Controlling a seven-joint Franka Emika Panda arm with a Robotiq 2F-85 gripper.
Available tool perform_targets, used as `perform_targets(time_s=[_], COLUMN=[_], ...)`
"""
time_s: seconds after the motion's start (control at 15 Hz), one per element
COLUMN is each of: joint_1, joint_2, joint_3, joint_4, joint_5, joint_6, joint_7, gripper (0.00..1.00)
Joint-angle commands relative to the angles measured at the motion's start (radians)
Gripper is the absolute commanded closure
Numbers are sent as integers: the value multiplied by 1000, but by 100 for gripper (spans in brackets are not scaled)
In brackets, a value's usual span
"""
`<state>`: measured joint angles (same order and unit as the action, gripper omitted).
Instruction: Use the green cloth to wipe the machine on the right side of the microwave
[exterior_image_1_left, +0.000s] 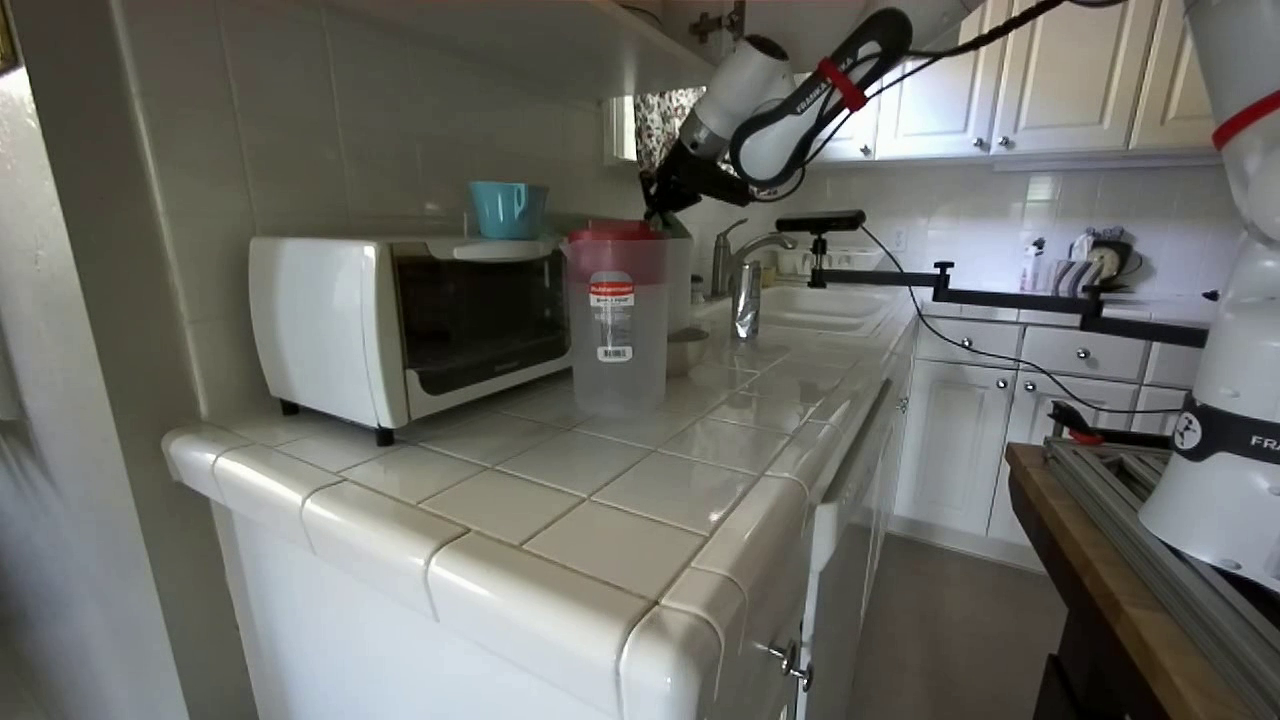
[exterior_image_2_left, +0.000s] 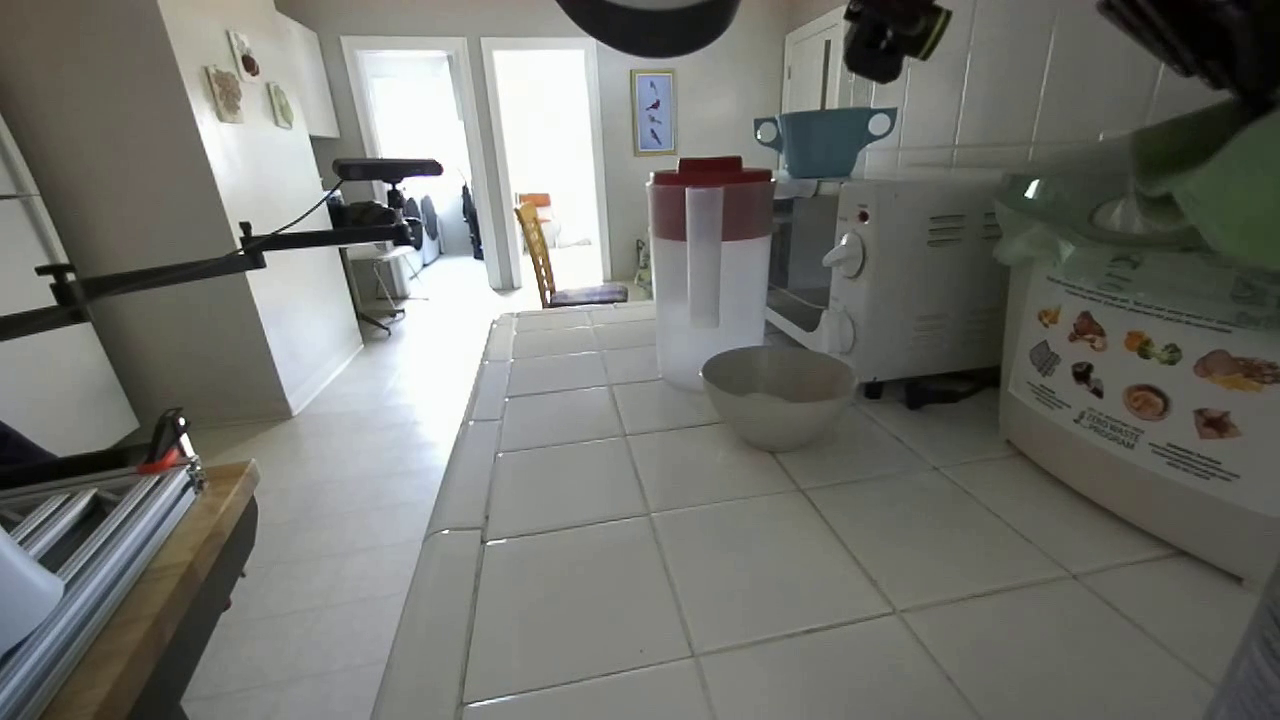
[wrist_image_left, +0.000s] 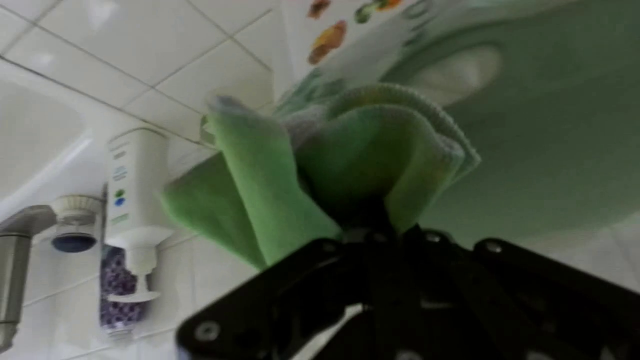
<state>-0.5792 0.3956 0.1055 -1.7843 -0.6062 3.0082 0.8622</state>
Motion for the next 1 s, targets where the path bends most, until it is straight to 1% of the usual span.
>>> perform_targets(time_s=[0.0,0.13,0.6,0.8,0.93], joint_1=[0,16,102,132,130], joint_2=[18,26,-12,-16,-14], joint_3=[-52,-69,-32,0,43], joint_4=[15,18,-10,-22,-35], joint_5=[3,-9,-63,-69,-47], joint_6=[-13,-10,-15,2,7], joint_7=[57,63,23,-1,-43], gripper=[99,99,99,99,99])
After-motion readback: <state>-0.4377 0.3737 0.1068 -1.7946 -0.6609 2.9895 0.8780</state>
